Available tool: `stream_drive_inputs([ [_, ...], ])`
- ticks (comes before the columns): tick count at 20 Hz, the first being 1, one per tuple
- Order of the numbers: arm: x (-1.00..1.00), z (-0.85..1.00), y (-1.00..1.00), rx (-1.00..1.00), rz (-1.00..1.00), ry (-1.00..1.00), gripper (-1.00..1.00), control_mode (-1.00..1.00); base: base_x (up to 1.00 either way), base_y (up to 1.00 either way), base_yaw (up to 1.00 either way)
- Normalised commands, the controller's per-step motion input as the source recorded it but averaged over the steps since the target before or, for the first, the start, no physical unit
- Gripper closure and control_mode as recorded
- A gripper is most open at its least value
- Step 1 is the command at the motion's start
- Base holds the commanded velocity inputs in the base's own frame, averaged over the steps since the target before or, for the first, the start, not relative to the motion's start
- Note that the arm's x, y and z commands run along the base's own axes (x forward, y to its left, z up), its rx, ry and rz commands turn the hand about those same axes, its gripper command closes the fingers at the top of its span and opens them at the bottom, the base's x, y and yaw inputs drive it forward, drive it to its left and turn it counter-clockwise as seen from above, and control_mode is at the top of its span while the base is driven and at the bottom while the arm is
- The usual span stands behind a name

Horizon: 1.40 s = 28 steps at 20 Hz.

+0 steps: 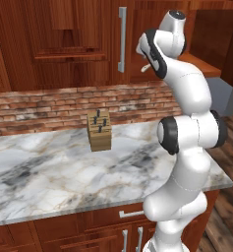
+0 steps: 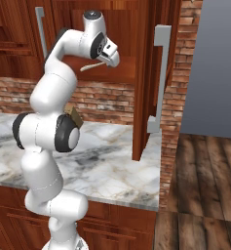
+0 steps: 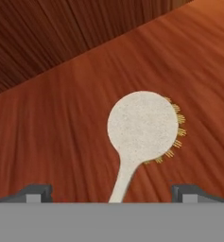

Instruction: Open the cabinet. Pick the dish brush and place it next to the sink. Then close the cabinet.

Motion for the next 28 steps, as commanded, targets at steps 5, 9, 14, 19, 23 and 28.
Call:
stream_drive_inputs([
  [5,0.18,0.00,0.00,0.00,0.00,0.00,-1.00,-1.00,0.00,0.00,0.00],
  [9,0.00,0.00,0.00,-0.03,0.00,0.00,-1.00,-1.00,0.00,0.00,0.00],
  [14,0.00,-0.04,0.00,-0.04,0.00,0.00,-1.00,-1.00,0.00,0.00,0.00],
  [19,0.00,-0.02,0.00,-0.04,0.00,0.00,-1.00,-1.00,0.00,0.00,0.00],
  [23,0.00,-0.11,0.00,-0.03,0.00,0.00,-1.00,-1.00,0.00,0.00,0.00],
  [28,0.00,-0.14,0.00,-0.04,-0.01,0.00,-1.00,-1.00,0.00,0.00,0.00],
])
